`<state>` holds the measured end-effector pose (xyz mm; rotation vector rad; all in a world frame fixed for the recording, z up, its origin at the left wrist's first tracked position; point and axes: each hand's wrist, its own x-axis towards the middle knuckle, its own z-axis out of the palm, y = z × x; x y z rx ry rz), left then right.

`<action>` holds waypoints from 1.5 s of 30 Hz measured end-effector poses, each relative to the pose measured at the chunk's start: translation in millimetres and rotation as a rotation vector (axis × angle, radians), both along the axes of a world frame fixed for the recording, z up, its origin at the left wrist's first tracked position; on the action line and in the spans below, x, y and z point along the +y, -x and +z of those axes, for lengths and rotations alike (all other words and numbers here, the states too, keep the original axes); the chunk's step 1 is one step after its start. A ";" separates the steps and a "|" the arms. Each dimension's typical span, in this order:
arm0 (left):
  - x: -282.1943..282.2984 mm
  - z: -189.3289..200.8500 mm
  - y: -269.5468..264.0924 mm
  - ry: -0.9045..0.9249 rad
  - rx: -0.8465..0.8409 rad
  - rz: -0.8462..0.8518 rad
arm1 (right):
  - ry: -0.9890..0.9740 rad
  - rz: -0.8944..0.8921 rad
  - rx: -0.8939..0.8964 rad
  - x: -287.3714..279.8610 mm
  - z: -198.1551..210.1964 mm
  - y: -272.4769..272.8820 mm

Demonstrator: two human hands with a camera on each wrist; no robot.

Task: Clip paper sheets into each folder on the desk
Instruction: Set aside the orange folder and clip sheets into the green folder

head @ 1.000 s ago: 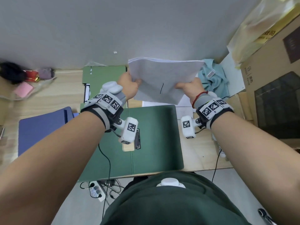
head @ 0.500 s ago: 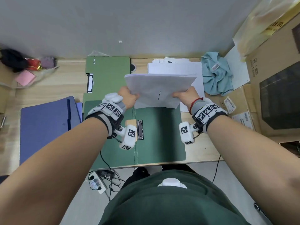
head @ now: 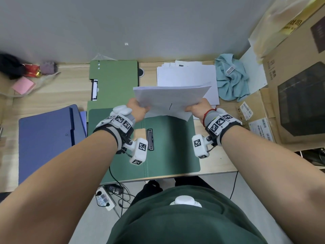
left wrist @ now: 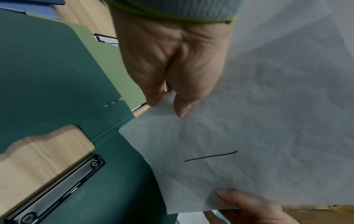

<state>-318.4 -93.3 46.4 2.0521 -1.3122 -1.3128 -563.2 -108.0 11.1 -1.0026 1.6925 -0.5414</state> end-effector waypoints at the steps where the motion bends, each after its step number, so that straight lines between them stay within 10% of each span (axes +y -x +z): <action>1: -0.6 0.4 -0.4 0.008 0.000 0.000 | -0.001 -0.009 0.005 -1.0 0.7 0.4; 13: -11.3 -6.1 -0.8 0.037 -0.111 -0.020 | -0.089 0.132 0.201 -4.9 -4.5 9.5; 22: -12.1 -16.5 4.2 -0.083 -0.137 0.007 | -0.229 0.141 -0.089 3.6 -5.6 1.5; 27: 1.9 -35.6 -5.8 -0.149 -0.234 -0.129 | -0.325 0.228 0.207 15.9 -3.9 5.6; 39: 49.9 -91.8 -22.8 -0.450 0.096 0.112 | -0.549 0.239 0.330 66.2 -58.7 29.6; 45: 58.8 -115.7 -12.5 -0.457 -0.369 -0.240 | -0.542 0.219 0.367 76.4 -75.5 31.5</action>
